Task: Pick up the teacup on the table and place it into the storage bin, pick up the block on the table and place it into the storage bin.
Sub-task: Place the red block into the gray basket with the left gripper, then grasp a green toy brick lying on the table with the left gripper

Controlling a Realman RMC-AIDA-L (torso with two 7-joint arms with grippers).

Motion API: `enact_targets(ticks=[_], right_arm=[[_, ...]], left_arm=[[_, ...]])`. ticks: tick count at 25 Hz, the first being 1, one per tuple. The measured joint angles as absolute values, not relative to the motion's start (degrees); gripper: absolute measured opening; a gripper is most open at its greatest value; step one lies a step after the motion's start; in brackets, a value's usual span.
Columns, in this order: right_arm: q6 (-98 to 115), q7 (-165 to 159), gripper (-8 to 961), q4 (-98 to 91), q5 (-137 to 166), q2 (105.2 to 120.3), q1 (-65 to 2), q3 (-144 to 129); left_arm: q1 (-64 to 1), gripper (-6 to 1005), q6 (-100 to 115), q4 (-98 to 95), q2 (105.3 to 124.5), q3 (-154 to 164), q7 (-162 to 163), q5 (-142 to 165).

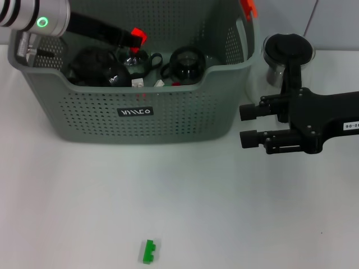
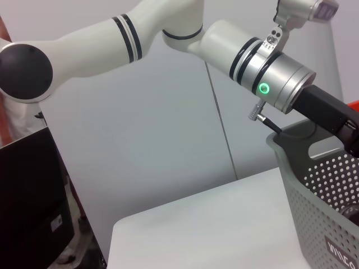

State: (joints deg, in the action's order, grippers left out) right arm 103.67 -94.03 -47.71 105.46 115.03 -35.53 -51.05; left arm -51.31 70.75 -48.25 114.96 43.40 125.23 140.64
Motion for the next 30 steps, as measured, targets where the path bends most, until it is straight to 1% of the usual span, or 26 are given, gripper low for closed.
enact_targets(ticks=[3,9,11,15,20,22,26,30], right_arm=[[103.69,-93.64,638,-47.72,105.49,115.17,-35.46,-51.27],[103.85,-92.94,639,-47.65,105.56,115.42,-35.21,-51.32],[103.98,-92.91,639,-47.65,105.56,115.45,-35.07,-51.2],[104.22,-92.9,639,-47.63,105.28,115.3,-34.74,-50.75],[104.99,-92.9,639,-47.63,105.25,115.09,-34.37,-49.33],[105.06,-92.9,639,-47.63,105.4,115.07,-34.17,-49.1],[104.98,-92.39,639,-47.48,105.47,115.05,-33.76,-48.97],[104.71,-91.6,639,-47.35,105.23,114.99,-33.59,-48.83]], left_arm=[[-50.77,247,70.79,-48.24,115.05,43.12,125.67,140.49],[-50.27,448,73.31,-49.23,115.66,44.54,126.7,141.1],[-50.15,494,75.56,-50.56,115.55,44.87,127.24,141.17],[-49.28,585,83.78,-58.79,115.52,44.75,129.75,141.74],[-47.68,700,97.11,-71.68,116.82,45.62,132.59,142.82],[-47.07,917,101.42,-75.33,117.27,46.83,134.51,143.84],[-45.09,949,108.71,-81.13,118.63,52.11,138.59,146.83],[-43.18,965,114.14,-84.16,121.0,57.05,140.68,150.24]])
